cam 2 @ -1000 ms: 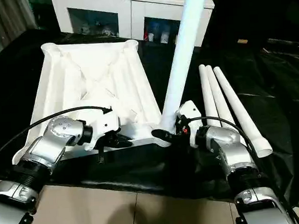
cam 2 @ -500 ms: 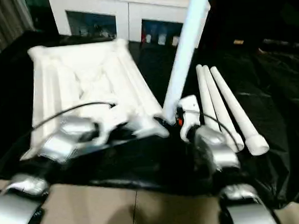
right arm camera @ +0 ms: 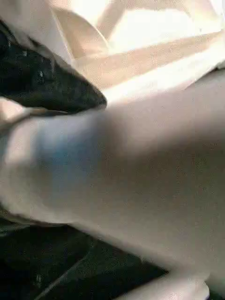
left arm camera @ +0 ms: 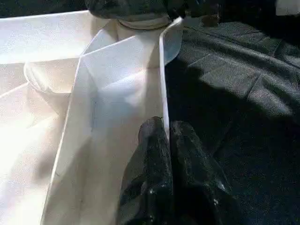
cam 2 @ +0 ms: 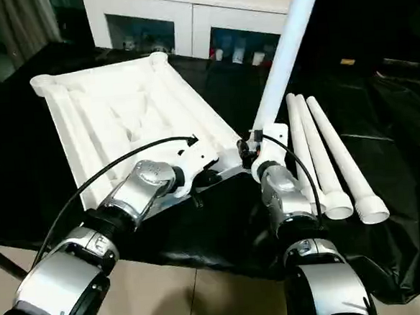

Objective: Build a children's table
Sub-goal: Rotate leg to tighten

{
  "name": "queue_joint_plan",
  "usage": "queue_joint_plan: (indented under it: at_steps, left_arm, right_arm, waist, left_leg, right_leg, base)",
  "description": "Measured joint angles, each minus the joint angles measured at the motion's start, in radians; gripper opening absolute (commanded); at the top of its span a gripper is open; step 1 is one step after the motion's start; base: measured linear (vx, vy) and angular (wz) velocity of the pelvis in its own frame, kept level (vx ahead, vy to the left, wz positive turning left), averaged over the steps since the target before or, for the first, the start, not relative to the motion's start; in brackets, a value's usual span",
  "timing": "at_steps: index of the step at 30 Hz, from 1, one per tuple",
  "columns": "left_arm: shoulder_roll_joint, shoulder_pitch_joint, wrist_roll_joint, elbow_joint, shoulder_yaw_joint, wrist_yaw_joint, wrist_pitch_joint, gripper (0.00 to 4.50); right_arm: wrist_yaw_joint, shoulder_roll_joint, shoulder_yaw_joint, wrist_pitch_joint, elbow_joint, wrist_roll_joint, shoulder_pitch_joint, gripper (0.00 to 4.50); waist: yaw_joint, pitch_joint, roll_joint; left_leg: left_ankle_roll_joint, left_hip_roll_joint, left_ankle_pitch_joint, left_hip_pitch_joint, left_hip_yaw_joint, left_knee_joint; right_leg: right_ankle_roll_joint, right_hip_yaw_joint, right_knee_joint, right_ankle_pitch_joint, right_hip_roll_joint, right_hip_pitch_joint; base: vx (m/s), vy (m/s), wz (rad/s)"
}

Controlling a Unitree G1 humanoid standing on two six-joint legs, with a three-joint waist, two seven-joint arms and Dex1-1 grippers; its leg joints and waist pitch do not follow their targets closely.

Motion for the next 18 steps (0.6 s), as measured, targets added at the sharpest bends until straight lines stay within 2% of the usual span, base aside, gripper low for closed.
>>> queue_joint_plan:
  at_steps: [2, 4, 7, 12, 13, 15, 17, 18]
  left_arm:
    - [0.002, -0.005, 0.000, 0.015, 0.004, 0.017, -0.014, 0.00]
    - [-0.001, -0.007, 0.000, 0.027, 0.007, 0.017, -0.033, 0.00]
    - [-0.010, -0.006, 0.000, 0.037, 0.007, 0.017, -0.072, 0.00]
    - [-0.030, -0.004, -0.007, 0.072, 0.034, 0.049, -0.161, 0.00]
    - [-0.031, -0.005, -0.020, 0.078, 0.047, 0.053, -0.170, 0.44]
    - [-0.042, -0.011, -0.064, 0.090, 0.094, 0.061, -0.186, 0.55]
    - [-0.051, -0.048, -0.106, 0.088, 0.144, 0.106, -0.218, 0.60]
    - [-0.047, -0.074, -0.118, 0.083, 0.163, 0.127, -0.226, 0.90]
  right_arm:
    - [0.007, -0.006, 0.014, -0.004, -0.001, -0.013, 0.013, 3.72]
    - [0.008, -0.014, 0.033, -0.007, -0.013, -0.031, 0.030, 3.79]
    - [0.027, -0.038, 0.055, 0.008, -0.129, -0.041, 0.100, 3.79]
    - [0.080, -0.102, 0.071, 0.090, -0.418, -0.046, 0.262, 3.79]
    - [0.084, -0.108, 0.073, 0.101, -0.451, -0.051, 0.282, 3.82]
    - [0.087, -0.125, 0.077, 0.125, -0.514, -0.059, 0.331, 3.82]
    - [0.079, -0.122, 0.082, 0.153, -0.537, -0.061, 0.360, 3.82]
    - [0.078, -0.113, 0.087, 0.164, -0.547, -0.061, 0.368, 3.82]
  waist:
    - [-0.005, 0.000, 0.000]
    - [-0.002, 0.000, 0.000]
    - [0.005, 0.000, 0.000]
    - [0.017, 0.001, -0.001]
    - [0.016, 0.001, -0.001]
    - [0.014, 0.001, -0.001]
    - [0.013, 0.002, -0.002]
    - [0.010, 0.002, -0.001]
  left_leg:
    - [0.000, 0.000, 0.000, 0.000, 0.000, 0.000]
    - [0.000, 0.000, 0.000, 0.000, 0.000, 0.000]
    - [0.000, 0.000, 0.000, -0.002, 0.000, -0.001]
    - [0.011, 0.000, 0.002, -0.008, 0.000, 0.003]
    - [0.012, 0.000, 0.002, -0.010, 0.000, 0.004]
    - [0.013, 0.000, 0.001, -0.019, 0.000, 0.007]
    - [0.014, 0.002, 0.001, -0.022, 0.000, 0.011]
    - [0.014, 0.002, 0.000, -0.021, 0.000, 0.011]
  right_leg:
    - [0.003, 0.000, -0.001, 0.002, -0.001, 0.000]
    - [0.003, -0.001, -0.001, 0.002, -0.001, -0.001]
    - [0.005, -0.003, -0.001, 0.001, -0.001, -0.001]
    - [0.007, -0.003, -0.003, 0.000, -0.002, -0.004]
    - [0.007, -0.003, -0.003, 0.000, -0.002, -0.005]
    - [0.007, -0.003, -0.001, 0.001, -0.002, -0.012]
    - [0.007, -0.004, 0.000, 0.001, -0.002, -0.015]
    - [0.007, -0.003, 0.001, 0.001, -0.002, -0.015]
  base:
    - [0.000, 0.000, 0.00]
    - [0.000, 0.000, 0.00]
    - [0.000, 0.000, 0.00]
    - [0.000, 0.000, 0.00]
    - [0.000, 0.000, 0.00]
    - [0.000, 0.000, 0.00]
    - [0.000, 0.000, 0.00]
    - [0.000, 0.000, 0.00]
